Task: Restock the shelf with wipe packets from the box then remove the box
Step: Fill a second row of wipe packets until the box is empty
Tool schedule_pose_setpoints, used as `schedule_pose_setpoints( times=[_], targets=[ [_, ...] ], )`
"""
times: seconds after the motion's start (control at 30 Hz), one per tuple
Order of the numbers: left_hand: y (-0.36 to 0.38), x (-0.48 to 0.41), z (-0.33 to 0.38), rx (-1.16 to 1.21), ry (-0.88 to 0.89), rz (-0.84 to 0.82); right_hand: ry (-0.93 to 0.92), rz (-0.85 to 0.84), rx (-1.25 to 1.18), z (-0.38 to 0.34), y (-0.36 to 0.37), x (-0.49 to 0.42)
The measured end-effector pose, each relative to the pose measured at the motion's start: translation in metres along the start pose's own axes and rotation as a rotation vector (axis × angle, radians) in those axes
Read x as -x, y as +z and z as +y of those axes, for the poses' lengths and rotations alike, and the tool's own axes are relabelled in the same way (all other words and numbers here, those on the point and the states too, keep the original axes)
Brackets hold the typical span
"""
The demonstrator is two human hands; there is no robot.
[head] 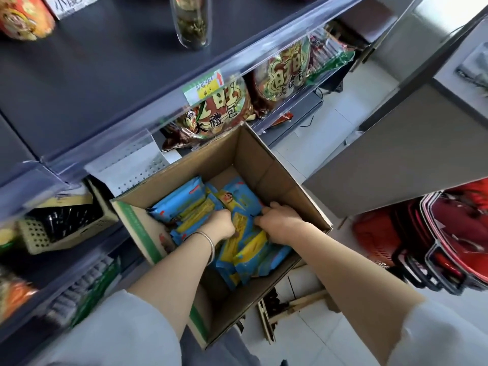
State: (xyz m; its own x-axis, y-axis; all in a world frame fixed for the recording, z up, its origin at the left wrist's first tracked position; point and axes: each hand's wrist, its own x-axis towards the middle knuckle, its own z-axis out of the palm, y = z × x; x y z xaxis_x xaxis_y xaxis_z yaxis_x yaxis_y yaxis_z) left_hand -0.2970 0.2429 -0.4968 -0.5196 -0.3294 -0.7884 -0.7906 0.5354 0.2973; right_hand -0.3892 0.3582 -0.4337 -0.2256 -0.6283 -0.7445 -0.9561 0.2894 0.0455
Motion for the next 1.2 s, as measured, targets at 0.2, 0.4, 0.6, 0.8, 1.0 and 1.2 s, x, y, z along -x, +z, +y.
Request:
schedule_pose_setpoints(
  times=[0.2, 0.4, 0.6, 0.8, 1.0, 1.2],
  targets=[
    [-0.041, 0.028, -0.015, 0.070, 0.051, 0.146, -0.050, 0.076, 0.042, -0.002, -0.009, 0.012],
    [-0.089, 0.073, -0.015, 0.004, 0.142, 0.307, 0.031, 0.158, -0.255, -0.001, -0.043, 0.033],
    [-0.155, 0.137, 0.010, -0.023, 0.203, 0.488, 0.127, 0.417, -0.531, 0.026, -0.117, 0.087],
    [-0.218, 0.210, 0.032, 0.004, 0.209, 0.705, 0.139, 0.806, -0.781, 0.051, -0.176, 0.146],
    [-0.270, 0.309, 0.044, -0.102, 0.266, 1.052, -0.071, 1.211, -0.936, 0.046, -0.237, 0.207],
    [-0.299, 0.409, 0.019, -0.056, 0.259, 1.383, -0.386, 1.291, -1.163, 0.000, -0.302, 0.230]
  ],
)
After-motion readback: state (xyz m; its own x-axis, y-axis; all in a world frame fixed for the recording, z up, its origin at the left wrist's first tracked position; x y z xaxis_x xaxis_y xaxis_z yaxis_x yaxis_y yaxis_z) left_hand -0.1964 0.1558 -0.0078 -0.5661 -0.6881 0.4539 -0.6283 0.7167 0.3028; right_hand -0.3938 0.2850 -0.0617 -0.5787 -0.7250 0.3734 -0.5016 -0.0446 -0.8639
